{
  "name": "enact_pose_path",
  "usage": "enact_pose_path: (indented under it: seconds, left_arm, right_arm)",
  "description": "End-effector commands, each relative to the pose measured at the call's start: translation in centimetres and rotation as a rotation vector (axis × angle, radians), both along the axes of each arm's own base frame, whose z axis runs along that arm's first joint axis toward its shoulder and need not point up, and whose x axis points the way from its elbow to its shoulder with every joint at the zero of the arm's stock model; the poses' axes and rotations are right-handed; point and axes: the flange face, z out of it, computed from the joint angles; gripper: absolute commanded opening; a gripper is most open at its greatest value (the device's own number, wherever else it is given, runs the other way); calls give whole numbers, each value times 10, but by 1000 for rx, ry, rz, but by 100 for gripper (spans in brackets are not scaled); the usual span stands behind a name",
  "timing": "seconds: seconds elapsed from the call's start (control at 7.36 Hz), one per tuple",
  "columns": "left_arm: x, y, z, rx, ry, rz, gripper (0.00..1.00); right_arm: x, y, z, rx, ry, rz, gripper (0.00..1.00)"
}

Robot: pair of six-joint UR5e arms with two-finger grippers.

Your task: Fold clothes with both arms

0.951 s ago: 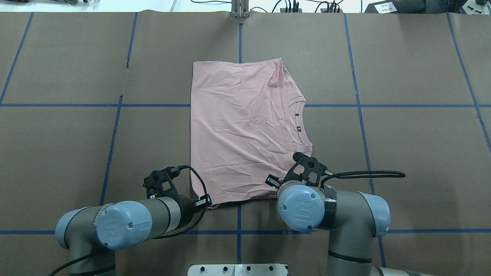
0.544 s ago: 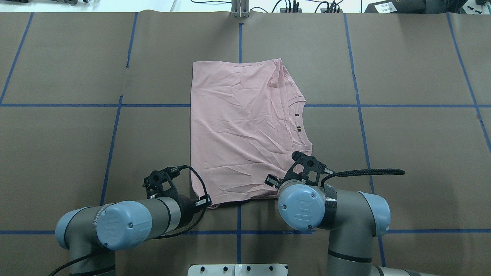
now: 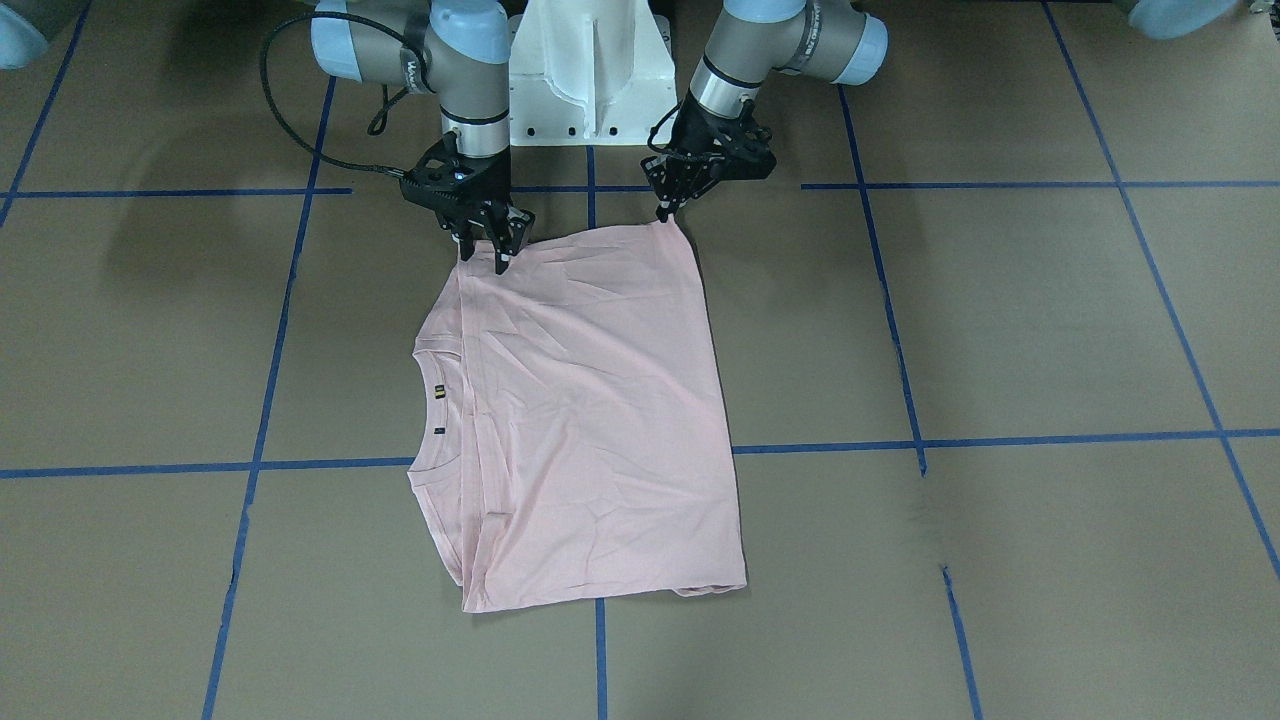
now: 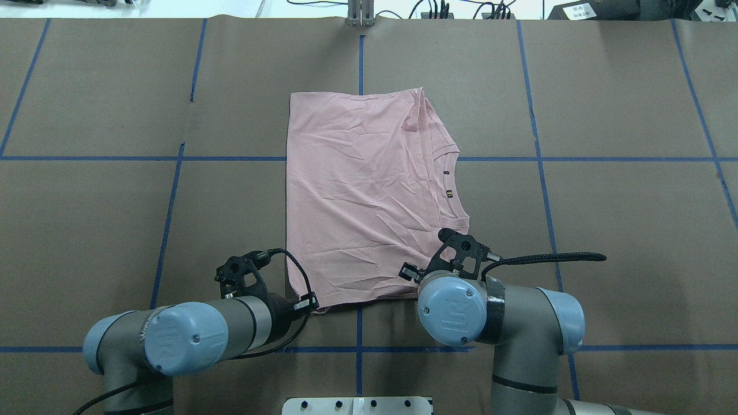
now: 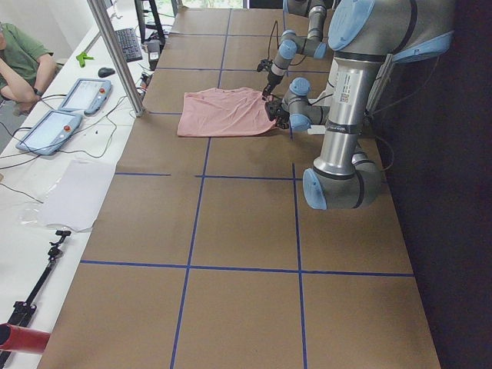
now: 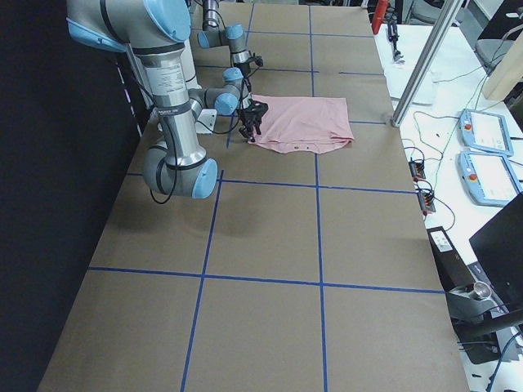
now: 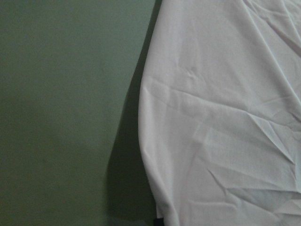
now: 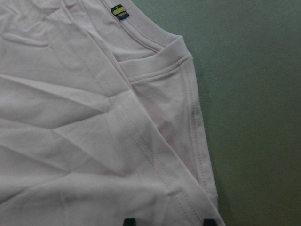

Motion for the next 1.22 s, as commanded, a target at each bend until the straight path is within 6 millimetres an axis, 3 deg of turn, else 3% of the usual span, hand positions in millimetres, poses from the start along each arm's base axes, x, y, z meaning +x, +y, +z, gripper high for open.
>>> enact_pose_path:
  seconds: [0.0,0.14,0.54,0.68,0.82,0.95,1.09]
  left_arm:
    - [0,0,0,0,0,0,0]
    - [0,0,0,0,0,0,0]
    - [-1,0,-2,1,3,-1,0]
    - [-10,0,-12,6,25,1,0]
    - [-43,5,-44,31,67,22,0]
    - [-85,16,-83,36,63,56,0]
    - [-130,32,-119,20,52,93,0]
  right_arm:
    - [-2,0,-3,0,-3,1,23]
    - [-4,-1,-11,-3,4,2,0]
    - [-6,-3,-27,-5,-2,9,0]
    - [-2,-4,-32,-1,-13,11,0]
    - [11,-5,-48,4,-51,11,0]
    - [36,0,-68,11,-78,14,0]
    - [81,11,-101,9,-78,12,0]
